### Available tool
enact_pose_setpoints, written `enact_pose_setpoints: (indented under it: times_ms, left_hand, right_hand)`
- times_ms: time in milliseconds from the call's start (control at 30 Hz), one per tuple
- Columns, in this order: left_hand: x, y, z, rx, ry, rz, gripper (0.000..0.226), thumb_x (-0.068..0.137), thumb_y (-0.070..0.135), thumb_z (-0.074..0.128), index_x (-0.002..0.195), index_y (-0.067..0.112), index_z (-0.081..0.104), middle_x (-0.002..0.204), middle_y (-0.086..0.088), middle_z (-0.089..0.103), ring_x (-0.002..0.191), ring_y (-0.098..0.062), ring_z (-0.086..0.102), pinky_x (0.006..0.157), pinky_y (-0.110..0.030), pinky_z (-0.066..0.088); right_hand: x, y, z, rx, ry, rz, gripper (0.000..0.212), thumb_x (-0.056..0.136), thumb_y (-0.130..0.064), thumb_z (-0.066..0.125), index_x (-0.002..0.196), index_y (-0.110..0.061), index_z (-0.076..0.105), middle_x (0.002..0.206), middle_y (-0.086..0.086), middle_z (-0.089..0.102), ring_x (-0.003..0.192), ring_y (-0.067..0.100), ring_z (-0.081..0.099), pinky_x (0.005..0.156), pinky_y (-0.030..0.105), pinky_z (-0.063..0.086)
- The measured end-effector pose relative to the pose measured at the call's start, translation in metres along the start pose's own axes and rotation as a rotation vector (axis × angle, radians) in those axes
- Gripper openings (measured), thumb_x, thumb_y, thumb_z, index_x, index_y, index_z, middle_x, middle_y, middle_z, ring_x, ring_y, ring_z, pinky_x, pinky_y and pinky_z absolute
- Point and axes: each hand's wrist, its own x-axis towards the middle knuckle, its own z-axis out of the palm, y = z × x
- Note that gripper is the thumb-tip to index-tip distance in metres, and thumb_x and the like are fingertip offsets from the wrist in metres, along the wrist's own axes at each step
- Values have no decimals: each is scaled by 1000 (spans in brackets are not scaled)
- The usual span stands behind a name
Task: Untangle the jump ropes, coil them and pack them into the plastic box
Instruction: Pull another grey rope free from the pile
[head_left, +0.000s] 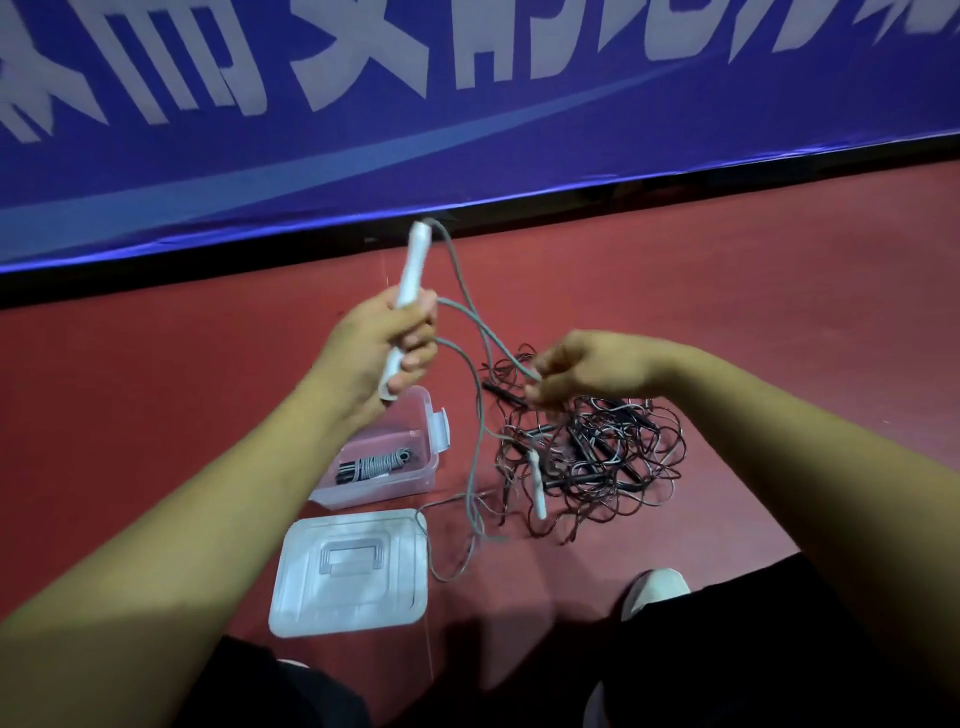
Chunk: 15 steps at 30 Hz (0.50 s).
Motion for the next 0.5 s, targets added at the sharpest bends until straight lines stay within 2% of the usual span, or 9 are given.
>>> enact_pose_setpoints:
  times_ms: [67,133,167,233,267,300,367,400,500]
  left_hand:
    - [2,11,-10,-72,52,42,19,99,12,45,80,13,46,57,3,35,43,-7,29,31,-16,15]
    - [2,14,-19,38,106,33,16,100,11,46,85,10,51,60,0,44,42,-8,33,31,-16,18]
    - [1,13,-21,116,156,8,13,100,11,48,90,8,56,67,-4,53,41,-8,37,30,-16,20]
    - [0,9,-22,369,299,-33,14,99,10,52,109,9,62,84,-15,65,36,-5,45,30,-15,23]
    - [1,6,-22,534,366,-21,20,99,8,53,117,12,61,85,-20,65,33,-3,46,31,-15,24]
    - [1,3,-21,648,390,15,26,98,6,53,121,15,61,81,-21,65,31,-3,45,32,-16,26]
    - [1,-1,-18,639,318,89,32,97,2,53,126,11,62,72,-16,66,32,-5,43,34,-16,28]
    - [1,-4,-14,580,238,111,31,97,0,53,126,7,60,74,-12,67,35,-7,44,34,-16,28]
    - [0,-12,2,515,7,145,19,98,-2,51,115,6,50,110,-7,70,49,-13,55,33,-18,30]
  right_hand:
    - [-1,22,-2,-146,-52,168,18,95,-19,63,78,-17,69,82,6,70,73,12,58,73,26,45]
    - [-3,35,-8,-160,36,225,19,94,-25,64,85,-13,75,78,-2,73,67,2,58,69,24,43]
    - [-5,35,-11,-143,116,213,21,94,-27,64,86,-12,76,71,-3,71,61,0,55,66,23,40]
    - [-4,28,-12,-38,254,133,29,94,-32,64,88,-5,75,68,13,68,59,10,52,64,26,39]
    - [-3,20,-10,48,284,78,31,94,-31,64,90,-2,73,66,20,64,58,16,50,61,26,38]
    - [-4,9,-8,113,294,27,28,94,-29,64,89,-3,73,61,17,58,55,17,46,55,25,36]
    - [-4,-15,-1,146,285,-59,20,95,-26,64,85,-13,75,56,6,46,51,18,36,50,25,27]
    - [-4,-25,2,151,266,-101,19,95,-25,64,84,-15,76,57,6,41,52,19,32,50,26,25]
    - [-7,-46,10,155,198,-193,20,96,-19,62,94,-3,75,58,9,36,45,9,30,44,19,25]
